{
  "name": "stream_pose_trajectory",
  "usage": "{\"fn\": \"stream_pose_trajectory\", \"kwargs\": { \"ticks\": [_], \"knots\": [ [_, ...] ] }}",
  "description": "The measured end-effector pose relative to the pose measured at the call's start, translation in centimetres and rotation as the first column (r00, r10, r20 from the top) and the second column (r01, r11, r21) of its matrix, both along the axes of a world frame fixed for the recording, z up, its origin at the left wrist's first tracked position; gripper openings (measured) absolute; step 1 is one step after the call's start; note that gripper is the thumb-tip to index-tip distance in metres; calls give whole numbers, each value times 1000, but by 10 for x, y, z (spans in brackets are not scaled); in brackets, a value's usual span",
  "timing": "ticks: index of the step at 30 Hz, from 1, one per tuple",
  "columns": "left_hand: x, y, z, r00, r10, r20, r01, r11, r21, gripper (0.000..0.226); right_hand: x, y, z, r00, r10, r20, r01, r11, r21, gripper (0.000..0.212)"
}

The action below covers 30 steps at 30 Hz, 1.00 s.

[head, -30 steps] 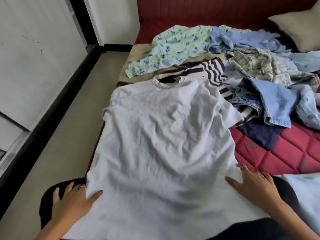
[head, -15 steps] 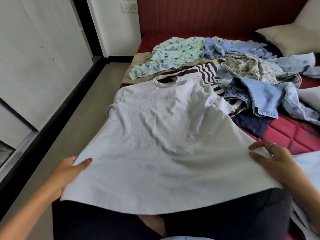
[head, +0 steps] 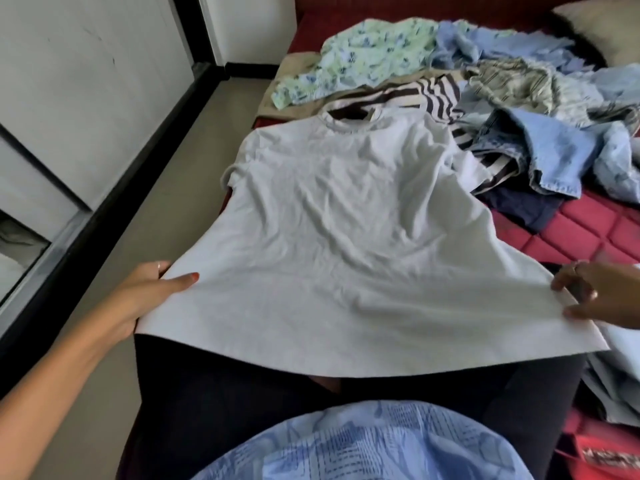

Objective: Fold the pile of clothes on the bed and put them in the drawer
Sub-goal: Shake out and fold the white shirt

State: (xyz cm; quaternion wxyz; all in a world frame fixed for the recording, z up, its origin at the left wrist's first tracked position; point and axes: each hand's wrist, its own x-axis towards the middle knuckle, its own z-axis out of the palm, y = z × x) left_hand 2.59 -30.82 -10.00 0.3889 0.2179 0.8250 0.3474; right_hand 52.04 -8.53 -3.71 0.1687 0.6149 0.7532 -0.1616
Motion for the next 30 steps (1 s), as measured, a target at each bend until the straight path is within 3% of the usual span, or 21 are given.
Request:
{"fn": "stream_pose_trajectory", "kwargs": {
  "ticks": [3,6,11,14,22,30],
  "knots": [
    [6,2,-12,1000,-5,-25,6,999,45,12,-38,15,3,988,97,119,-109,989,100,31],
    [7,2,-22,999,10,-36,-8,997,74,9,-99,23,13,965,263,17,-263,958,112,42],
    [14,0,-26,998,28,47,-36,983,180,4,-228,34,2,841,531,-108,-537,842,-44,41],
    [16,-4,-27,993,38,116,-66,966,251,16,-310,41,-19,753,647,-122,-654,756,-29,38],
    [24,-3,-31,877,85,474,-305,859,411,29,-465,55,-75,655,723,-218,-722,684,101,35],
    [8,5,-44,782,-40,622,-305,846,438,29,-559,68,-144,555,820,-140,-814,570,113,32]
  ]
}}
